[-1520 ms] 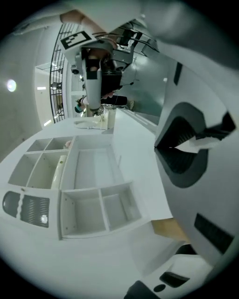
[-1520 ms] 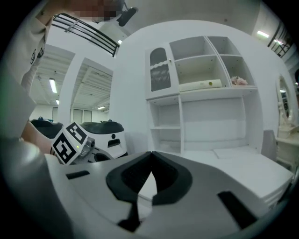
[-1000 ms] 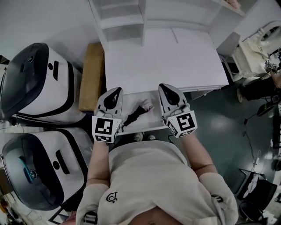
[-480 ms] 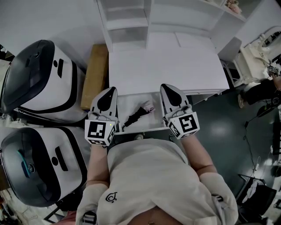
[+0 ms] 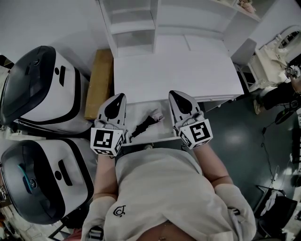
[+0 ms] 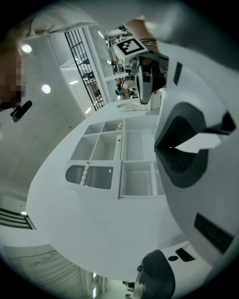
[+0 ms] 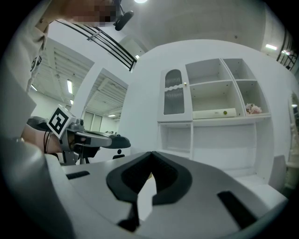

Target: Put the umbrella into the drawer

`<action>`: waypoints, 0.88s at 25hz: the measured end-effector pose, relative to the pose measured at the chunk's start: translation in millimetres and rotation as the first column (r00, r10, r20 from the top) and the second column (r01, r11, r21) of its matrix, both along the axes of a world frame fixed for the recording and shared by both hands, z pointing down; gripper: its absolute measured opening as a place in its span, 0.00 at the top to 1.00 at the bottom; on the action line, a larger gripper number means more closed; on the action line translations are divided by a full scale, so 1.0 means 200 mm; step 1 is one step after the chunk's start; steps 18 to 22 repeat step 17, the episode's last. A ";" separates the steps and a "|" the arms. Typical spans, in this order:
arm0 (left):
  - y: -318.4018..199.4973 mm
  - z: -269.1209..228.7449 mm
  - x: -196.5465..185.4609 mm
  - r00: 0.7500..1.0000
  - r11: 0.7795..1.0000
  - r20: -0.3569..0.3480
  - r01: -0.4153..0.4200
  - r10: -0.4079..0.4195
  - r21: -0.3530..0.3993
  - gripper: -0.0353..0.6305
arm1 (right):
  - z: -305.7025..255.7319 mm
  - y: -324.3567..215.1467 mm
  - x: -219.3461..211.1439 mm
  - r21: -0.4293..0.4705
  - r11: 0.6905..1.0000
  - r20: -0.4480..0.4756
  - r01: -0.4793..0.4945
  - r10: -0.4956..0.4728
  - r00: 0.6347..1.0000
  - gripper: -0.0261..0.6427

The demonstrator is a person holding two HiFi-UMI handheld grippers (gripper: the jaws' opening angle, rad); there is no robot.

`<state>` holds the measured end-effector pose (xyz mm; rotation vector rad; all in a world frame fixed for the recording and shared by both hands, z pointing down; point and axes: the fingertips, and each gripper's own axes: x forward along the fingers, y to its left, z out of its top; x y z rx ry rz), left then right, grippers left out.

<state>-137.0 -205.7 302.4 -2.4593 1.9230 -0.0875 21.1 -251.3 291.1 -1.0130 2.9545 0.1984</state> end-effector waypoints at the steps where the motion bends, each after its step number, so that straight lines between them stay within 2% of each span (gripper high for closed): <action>1: -0.01 0.01 0.00 1.000 1.000 0.003 0.000 0.000 -0.004 0.93 | 0.00 -0.01 0.00 0.001 1.000 -0.002 0.000 0.000 1.000 0.96; 6: -0.03 0.02 0.01 1.000 1.000 0.032 0.002 -0.001 -0.016 0.93 | -0.02 -0.04 0.00 0.015 1.000 0.007 0.013 -0.013 1.000 0.96; 22: -0.10 0.03 0.03 1.000 1.000 0.027 0.006 -0.005 -0.024 0.93 | 0.00 -0.09 0.00 -0.001 1.000 0.007 0.020 -0.020 1.000 0.96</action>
